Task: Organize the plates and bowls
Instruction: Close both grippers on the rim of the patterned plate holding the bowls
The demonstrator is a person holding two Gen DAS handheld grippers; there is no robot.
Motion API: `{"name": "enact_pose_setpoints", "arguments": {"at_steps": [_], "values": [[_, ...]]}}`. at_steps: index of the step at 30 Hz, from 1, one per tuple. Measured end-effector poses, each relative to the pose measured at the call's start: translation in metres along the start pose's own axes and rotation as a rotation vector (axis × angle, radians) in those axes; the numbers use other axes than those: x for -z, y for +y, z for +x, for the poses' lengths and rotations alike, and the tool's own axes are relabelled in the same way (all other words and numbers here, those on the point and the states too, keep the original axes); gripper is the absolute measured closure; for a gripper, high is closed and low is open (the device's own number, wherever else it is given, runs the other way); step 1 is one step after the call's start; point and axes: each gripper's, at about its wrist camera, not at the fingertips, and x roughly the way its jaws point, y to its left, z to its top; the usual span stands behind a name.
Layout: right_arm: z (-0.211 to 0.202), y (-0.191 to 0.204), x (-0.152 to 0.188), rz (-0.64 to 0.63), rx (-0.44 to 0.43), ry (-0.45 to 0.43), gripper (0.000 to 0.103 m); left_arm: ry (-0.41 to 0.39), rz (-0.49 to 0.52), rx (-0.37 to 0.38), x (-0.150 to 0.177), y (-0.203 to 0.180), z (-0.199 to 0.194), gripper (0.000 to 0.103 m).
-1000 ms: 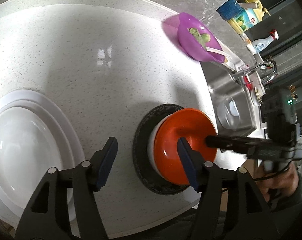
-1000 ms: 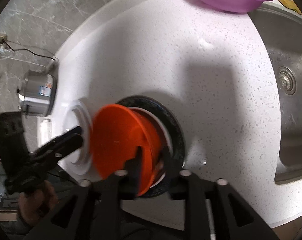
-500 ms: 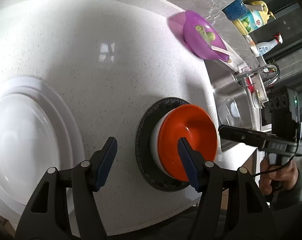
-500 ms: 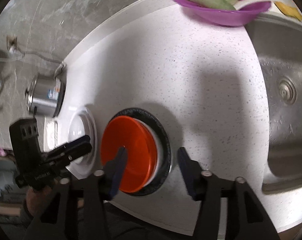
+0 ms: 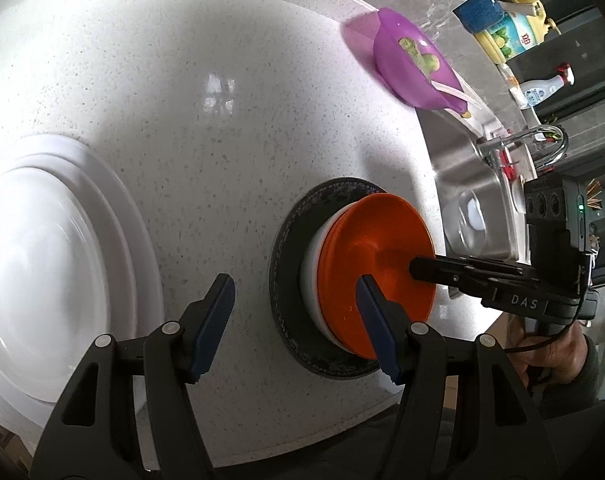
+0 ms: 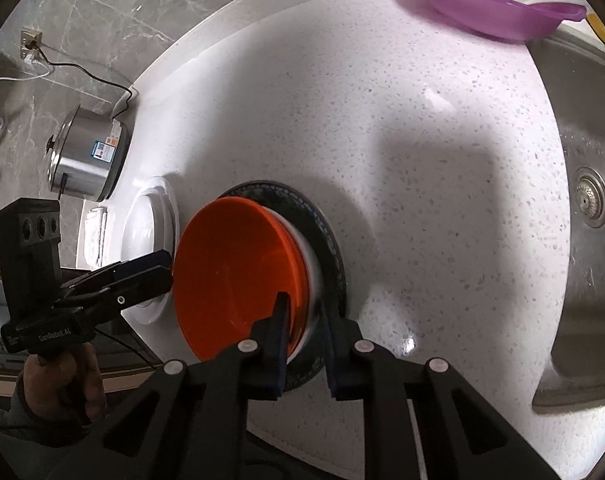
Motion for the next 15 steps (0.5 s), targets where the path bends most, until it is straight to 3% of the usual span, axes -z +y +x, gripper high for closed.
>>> {"name": "enact_pose_setpoints", "arguments": {"at_steps": [3,7,10,15], "values": [[0.0,-0.004,-0.002,0.026,-0.026,-0.004,0.082,-0.01,0.003,-0.004,-0.002,-0.001,-0.002,0.042],[-0.026,-0.014,-0.002,0.057,-0.079,-0.079,0.056,-0.031,-0.006,-0.006,-0.002,0.009,-0.008,0.042],[-0.042,-0.024,-0.003,0.03,-0.073,-0.133,0.056,-0.021,-0.009,-0.025,0.0,0.017,-0.006,0.042],[-0.035,-0.05,0.003,0.085,-0.114,-0.112,0.056,-0.029,-0.018,-0.023,0.002,0.026,-0.004,0.041]]}}
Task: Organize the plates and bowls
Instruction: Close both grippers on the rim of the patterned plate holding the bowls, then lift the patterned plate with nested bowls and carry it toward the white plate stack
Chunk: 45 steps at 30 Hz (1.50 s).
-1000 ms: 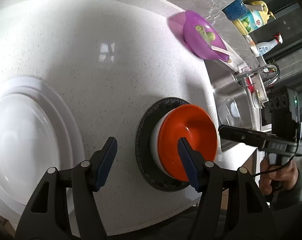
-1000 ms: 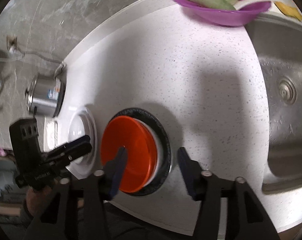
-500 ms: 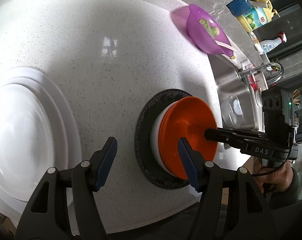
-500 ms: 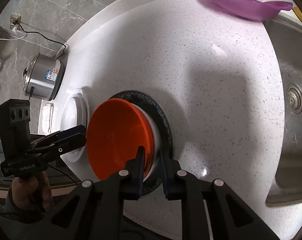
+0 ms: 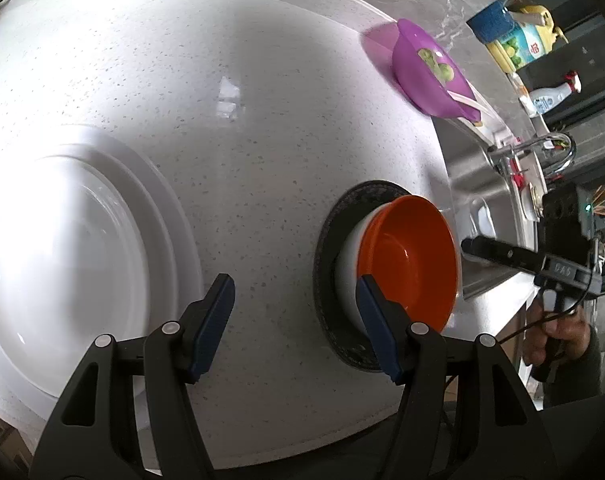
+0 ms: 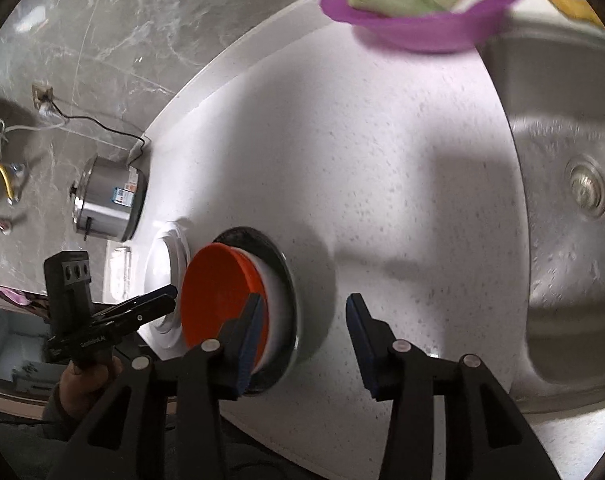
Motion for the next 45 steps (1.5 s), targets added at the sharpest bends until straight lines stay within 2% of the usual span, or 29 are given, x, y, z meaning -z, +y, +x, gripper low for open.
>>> {"name": "enact_pose_setpoints", "arguments": {"at_steps": [2,4,5,8,17,24,29,36,39,45], "values": [[0.006,-0.006,0.003,0.012,-0.008,0.017,0.056,0.001,-0.027,0.019,0.001,0.006,0.003,0.019],[0.012,-0.01,0.005,0.015,-0.004,0.031,0.054,-0.003,-0.027,0.016,0.003,0.007,0.004,0.004],[0.016,-0.012,0.005,0.018,-0.006,0.04,0.054,-0.002,-0.016,0.009,0.005,0.006,0.005,0.002],[0.019,-0.013,0.007,0.013,-0.017,0.043,0.053,0.009,0.018,-0.002,0.005,0.0,0.007,0.002],[0.027,-0.019,0.015,-0.001,-0.017,0.061,0.053,0.038,0.036,-0.001,0.004,-0.002,0.014,0.002],[0.027,-0.029,0.023,0.007,-0.038,0.072,0.053,0.109,0.183,0.046,0.007,-0.01,0.02,0.003],[0.028,-0.032,0.026,0.013,-0.045,0.074,0.053,0.126,0.243,0.021,0.007,-0.01,0.025,0.007],[0.031,-0.028,0.025,0.01,-0.036,0.07,0.055,0.121,0.228,0.036,0.008,-0.009,0.027,0.014],[0.029,-0.028,0.024,0.016,-0.036,0.058,0.055,0.121,0.212,0.038,0.011,-0.004,0.022,0.02],[0.017,-0.029,0.019,0.031,-0.088,0.022,0.055,0.076,0.137,0.04,0.014,0.006,0.013,0.021]]}}
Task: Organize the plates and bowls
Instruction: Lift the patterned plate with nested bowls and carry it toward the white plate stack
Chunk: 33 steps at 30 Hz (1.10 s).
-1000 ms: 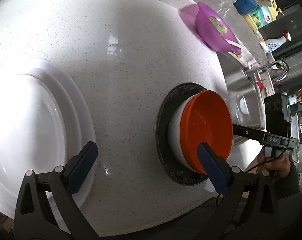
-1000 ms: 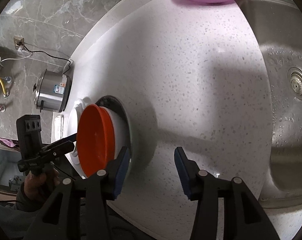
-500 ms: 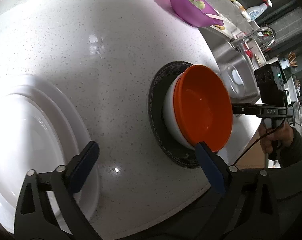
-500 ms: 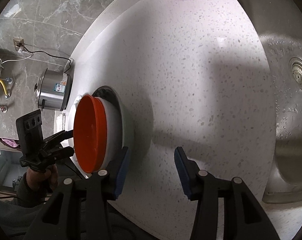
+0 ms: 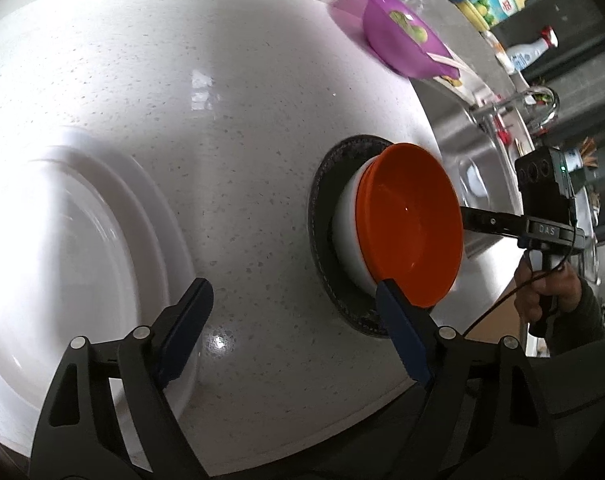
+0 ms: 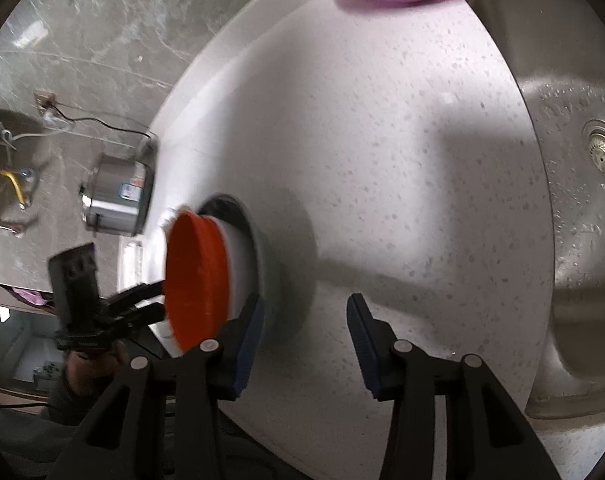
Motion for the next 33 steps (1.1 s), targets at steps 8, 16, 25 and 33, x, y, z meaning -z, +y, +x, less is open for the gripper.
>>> {"name": "enact_pose_setpoints", "arguments": {"at_steps": [8,16,25,33], "values": [[0.019,0.013,-0.007,-0.083,0.046,0.062,0.059,0.002,0.035,0.0,-0.004,-0.006,0.006,0.02],[0.024,0.011,-0.011,-0.087,0.029,0.073,0.06,-0.019,0.014,0.042,-0.004,-0.001,0.005,0.029],[0.024,0.008,-0.014,-0.058,-0.008,0.082,0.06,-0.01,-0.115,0.087,0.006,0.018,0.008,0.061],[0.025,0.01,-0.016,-0.064,-0.003,0.066,0.06,0.005,-0.119,0.063,-0.006,0.007,0.018,0.059]]}}
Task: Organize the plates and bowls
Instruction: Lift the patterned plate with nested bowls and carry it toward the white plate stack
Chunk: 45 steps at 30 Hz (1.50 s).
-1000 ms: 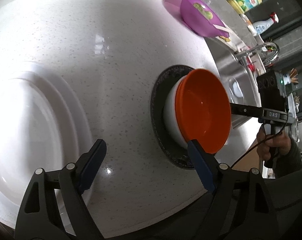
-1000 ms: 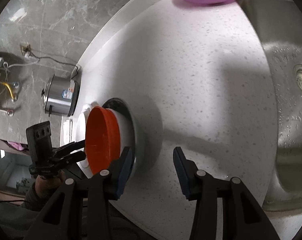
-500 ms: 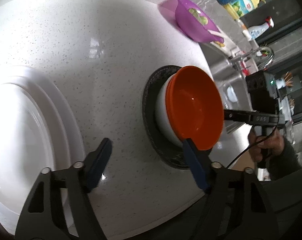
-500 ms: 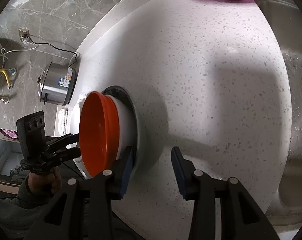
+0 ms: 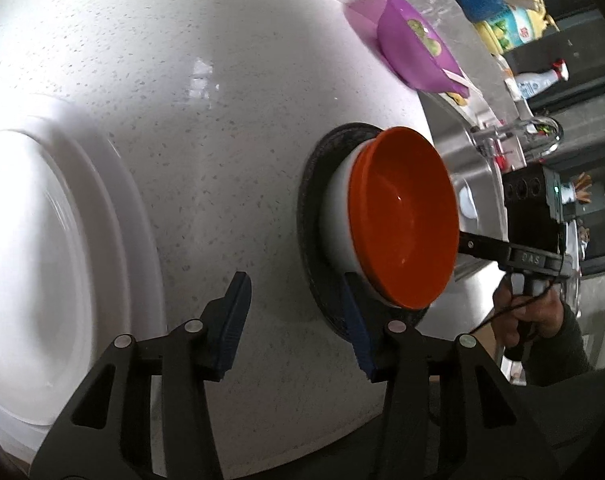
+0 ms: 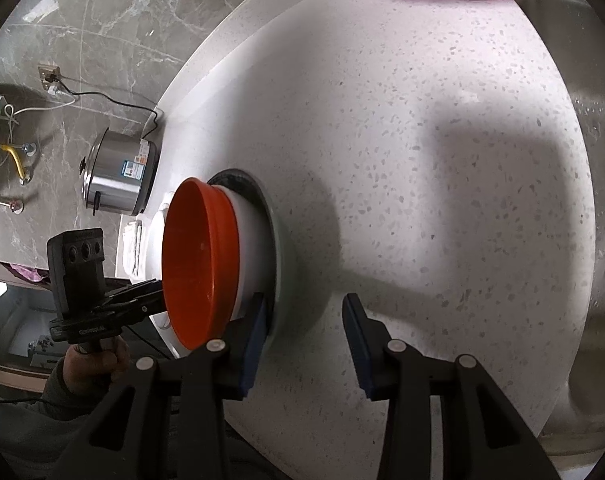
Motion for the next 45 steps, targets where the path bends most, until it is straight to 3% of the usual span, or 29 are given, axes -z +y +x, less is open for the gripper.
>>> {"name": "enact_pose_setpoints", "arguments": {"at_steps": [8,13,24,30,33,35,37,45], "values": [[0.001,-0.006,0.003,0.018,-0.031,-0.014,0.061,0.029,-0.027,-0.013,-0.002,0.002,0.013,0.059],[0.002,-0.003,0.003,-0.011,-0.052,-0.022,0.074,0.004,-0.015,-0.065,-0.01,-0.005,0.015,0.059],[0.003,0.0,0.004,-0.018,-0.056,-0.044,0.076,0.023,0.014,-0.046,-0.015,-0.009,0.031,0.061],[0.004,0.006,0.005,-0.03,-0.066,-0.047,0.088,0.022,0.023,-0.079,-0.021,-0.014,0.034,0.059],[0.004,0.009,0.004,-0.04,-0.046,-0.049,0.088,0.011,0.043,-0.077,-0.021,-0.019,0.034,0.068],[0.004,0.009,0.004,-0.042,-0.041,-0.053,0.088,-0.001,0.064,-0.063,-0.021,-0.026,0.032,0.084],[0.004,0.009,0.004,-0.041,-0.041,-0.053,0.088,-0.007,0.1,-0.087,-0.023,-0.034,0.033,0.089],[0.008,0.016,0.001,-0.045,-0.019,-0.062,0.088,-0.024,0.094,-0.094,-0.029,-0.04,0.036,0.09]]}}
